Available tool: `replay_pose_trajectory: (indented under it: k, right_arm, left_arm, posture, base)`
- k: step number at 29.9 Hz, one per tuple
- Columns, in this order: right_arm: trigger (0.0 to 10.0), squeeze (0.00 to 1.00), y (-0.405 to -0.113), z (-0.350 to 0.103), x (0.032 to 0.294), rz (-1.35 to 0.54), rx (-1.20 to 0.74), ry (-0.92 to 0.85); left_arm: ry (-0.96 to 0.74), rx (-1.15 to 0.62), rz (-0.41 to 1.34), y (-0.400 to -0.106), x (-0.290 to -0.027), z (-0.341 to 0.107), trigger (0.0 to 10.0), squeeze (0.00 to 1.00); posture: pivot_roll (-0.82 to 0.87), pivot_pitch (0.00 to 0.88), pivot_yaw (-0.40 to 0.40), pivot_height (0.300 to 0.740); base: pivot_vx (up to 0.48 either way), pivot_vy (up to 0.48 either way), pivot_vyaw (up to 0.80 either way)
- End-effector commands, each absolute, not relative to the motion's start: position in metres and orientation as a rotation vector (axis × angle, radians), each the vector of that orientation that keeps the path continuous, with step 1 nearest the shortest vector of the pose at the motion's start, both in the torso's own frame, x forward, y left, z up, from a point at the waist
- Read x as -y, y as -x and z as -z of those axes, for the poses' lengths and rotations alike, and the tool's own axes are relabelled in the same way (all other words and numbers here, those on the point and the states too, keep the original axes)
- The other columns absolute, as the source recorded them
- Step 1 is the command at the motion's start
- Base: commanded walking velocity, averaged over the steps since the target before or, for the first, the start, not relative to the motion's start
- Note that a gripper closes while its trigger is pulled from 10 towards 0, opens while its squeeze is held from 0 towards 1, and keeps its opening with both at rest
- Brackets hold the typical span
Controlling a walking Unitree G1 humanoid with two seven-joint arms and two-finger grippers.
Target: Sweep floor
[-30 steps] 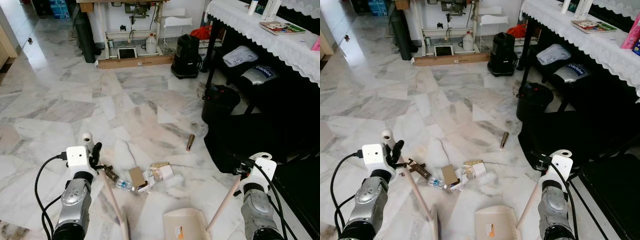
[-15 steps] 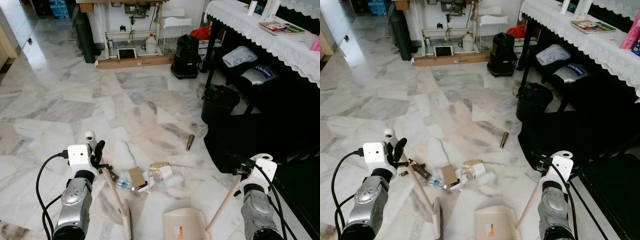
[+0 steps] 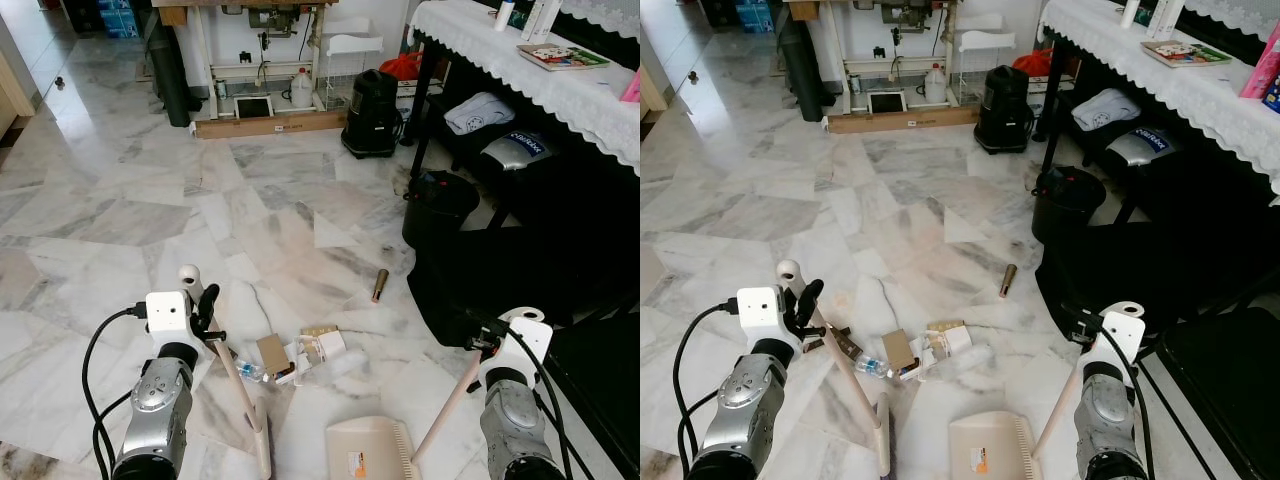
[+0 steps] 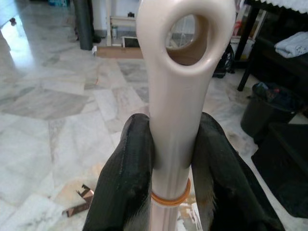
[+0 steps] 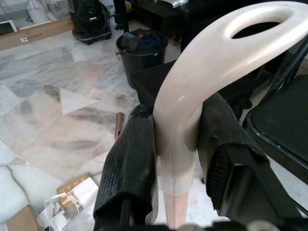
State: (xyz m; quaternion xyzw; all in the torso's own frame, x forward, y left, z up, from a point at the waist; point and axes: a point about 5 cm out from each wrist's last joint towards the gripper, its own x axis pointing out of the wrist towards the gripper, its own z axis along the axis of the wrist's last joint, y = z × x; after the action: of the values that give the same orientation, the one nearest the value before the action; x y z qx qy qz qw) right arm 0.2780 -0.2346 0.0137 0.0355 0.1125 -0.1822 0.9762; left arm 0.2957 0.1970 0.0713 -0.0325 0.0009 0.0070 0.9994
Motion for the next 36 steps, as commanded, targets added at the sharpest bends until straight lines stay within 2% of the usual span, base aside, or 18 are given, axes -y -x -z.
replay_pose_trajectory:
  k: [1, 9, 24, 34, 36]
  right_arm:
    - [10.0, 0.0, -0.271, -0.004, 0.232, 0.374, -0.277, -0.072]
    - [10.0, 0.0, -0.271, -0.007, 0.238, 0.414, -0.263, -0.051]
    - [10.0, 0.0, -0.273, -0.006, 0.233, 0.401, -0.27, -0.05]
    - [10.0, 0.0, -0.273, -0.006, 0.232, 0.398, -0.269, -0.051]
    - [10.0, 0.0, -0.274, -0.006, 0.23, 0.392, -0.268, -0.052]
  left_arm:
    - [0.052, 0.036, -0.002, -0.298, -0.197, -0.082, 10.0, 0.0]
    - [0.037, 0.083, 0.015, -0.296, -0.197, -0.097, 10.0, 0.0]
    - [0.03, 0.096, 0.008, -0.296, -0.197, -0.104, 10.0, 0.0]
    - [-0.022, 0.219, -0.016, -0.301, -0.199, -0.135, 10.0, 0.0]
    - [-0.078, 0.247, 0.003, -0.304, -0.196, -0.141, 10.0, 0.0]
  posture:
    - [-0.04, 0.0, -0.039, 0.74]
    - [-0.03, 0.0, -0.036, 0.74]
    - [-0.03, 0.0, -0.041, 0.74]
    - [-0.03, 0.0, -0.043, 0.74]
    - [-0.03, 0.0, -0.044, 0.74]
  base:
    - [0.0, 0.0, 0.0]
    - [0.0, 0.0, 0.0]
    - [0.0, 0.0, 0.0]
    - [0.0, 0.0, 0.0]
    - [0.0, 0.0, 0.0]
